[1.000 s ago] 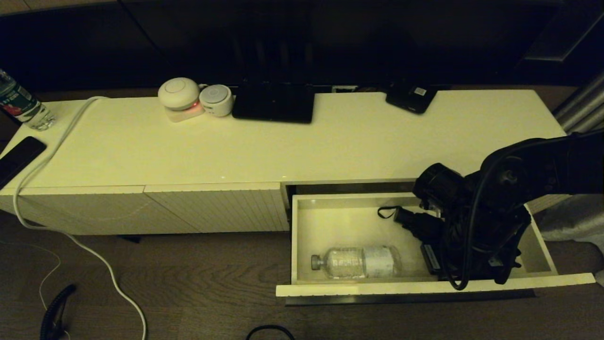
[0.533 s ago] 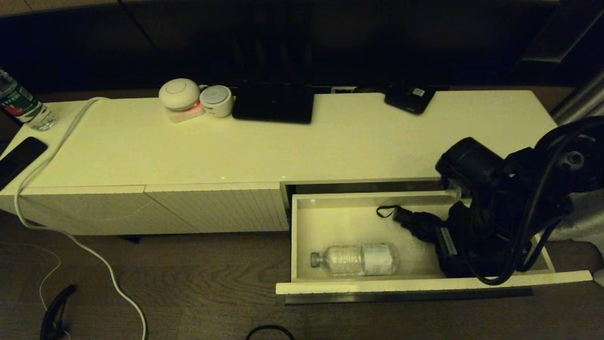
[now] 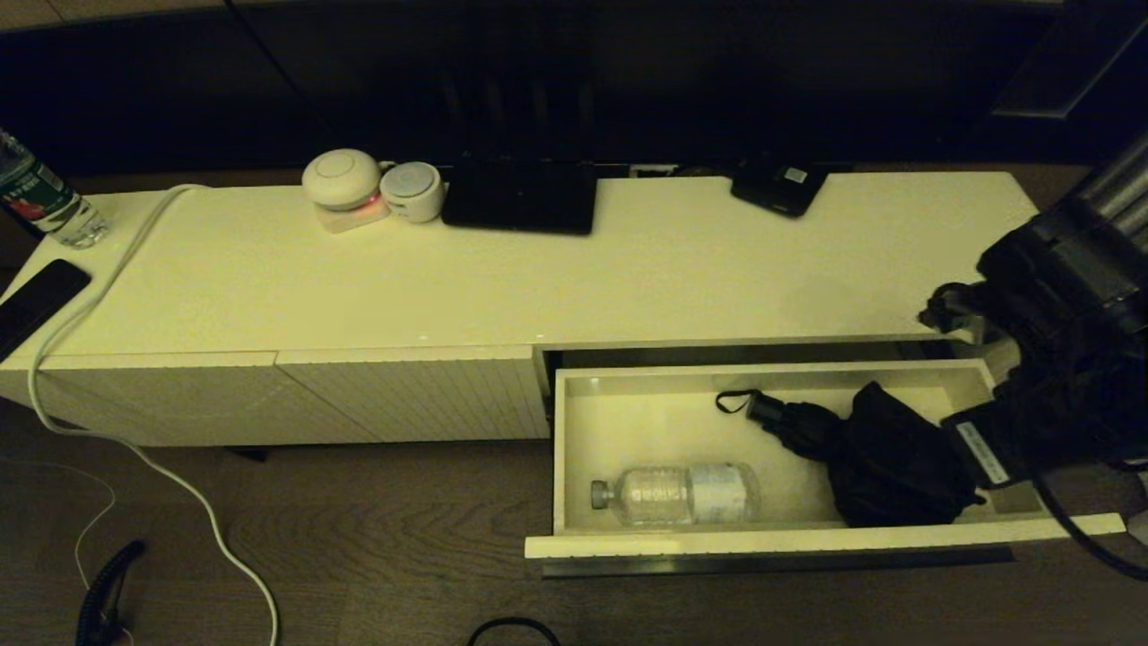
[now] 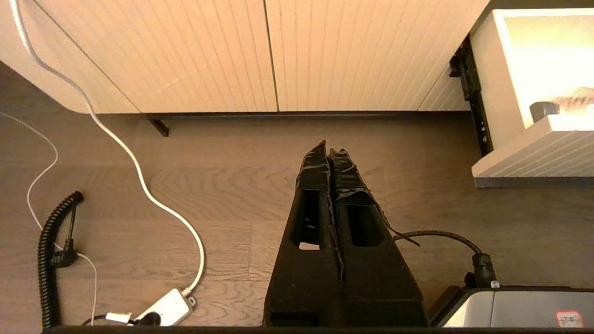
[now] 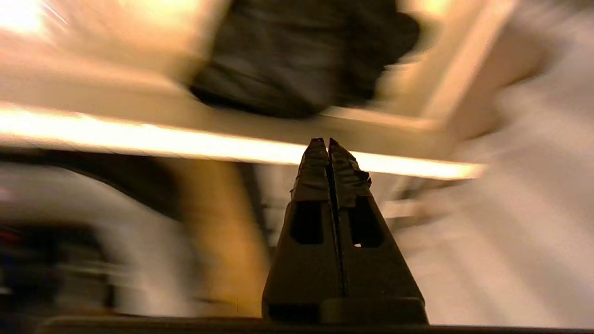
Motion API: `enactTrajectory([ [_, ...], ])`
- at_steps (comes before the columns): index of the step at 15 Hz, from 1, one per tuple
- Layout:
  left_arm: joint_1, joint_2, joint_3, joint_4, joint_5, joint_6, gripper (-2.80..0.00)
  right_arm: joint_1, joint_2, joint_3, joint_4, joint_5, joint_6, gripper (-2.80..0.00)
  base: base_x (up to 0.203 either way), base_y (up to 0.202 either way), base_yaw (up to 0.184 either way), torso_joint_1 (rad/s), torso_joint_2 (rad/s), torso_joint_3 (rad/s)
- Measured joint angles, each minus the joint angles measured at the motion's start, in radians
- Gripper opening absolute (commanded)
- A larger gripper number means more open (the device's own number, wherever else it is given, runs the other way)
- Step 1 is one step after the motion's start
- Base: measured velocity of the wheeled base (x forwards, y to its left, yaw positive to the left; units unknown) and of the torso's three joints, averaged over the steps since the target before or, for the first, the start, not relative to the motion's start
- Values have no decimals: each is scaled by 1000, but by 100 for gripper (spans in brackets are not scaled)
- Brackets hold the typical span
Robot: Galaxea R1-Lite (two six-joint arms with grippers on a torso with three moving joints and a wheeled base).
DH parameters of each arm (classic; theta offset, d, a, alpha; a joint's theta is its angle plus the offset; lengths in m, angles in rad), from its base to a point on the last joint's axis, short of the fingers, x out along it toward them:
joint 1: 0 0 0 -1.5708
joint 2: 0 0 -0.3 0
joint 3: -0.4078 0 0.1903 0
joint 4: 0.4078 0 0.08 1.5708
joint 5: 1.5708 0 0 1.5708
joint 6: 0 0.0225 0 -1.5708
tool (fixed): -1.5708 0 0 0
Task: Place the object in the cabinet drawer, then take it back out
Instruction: Take the umbrella out of the drawer and put it on the table
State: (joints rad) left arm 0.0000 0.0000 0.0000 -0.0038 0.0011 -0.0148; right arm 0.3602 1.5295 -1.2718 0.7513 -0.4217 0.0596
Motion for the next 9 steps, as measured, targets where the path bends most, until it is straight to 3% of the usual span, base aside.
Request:
enactTrajectory([
  [3, 0, 0, 0, -1, 0, 0, -280, -156, -62, -9, -7, 53, -462, -280, 0, 0, 0, 0, 0, 0],
  [6, 0, 0, 0, 0, 0, 0, -280, -288, -77, -66, -9, 258, -928, -280, 0, 0, 0, 0, 0, 0],
  [9, 0, 0, 0, 0, 0, 0, -280, -358, -61, -92, -5, 418, -1292, -280, 0, 0, 0, 0, 0, 0],
])
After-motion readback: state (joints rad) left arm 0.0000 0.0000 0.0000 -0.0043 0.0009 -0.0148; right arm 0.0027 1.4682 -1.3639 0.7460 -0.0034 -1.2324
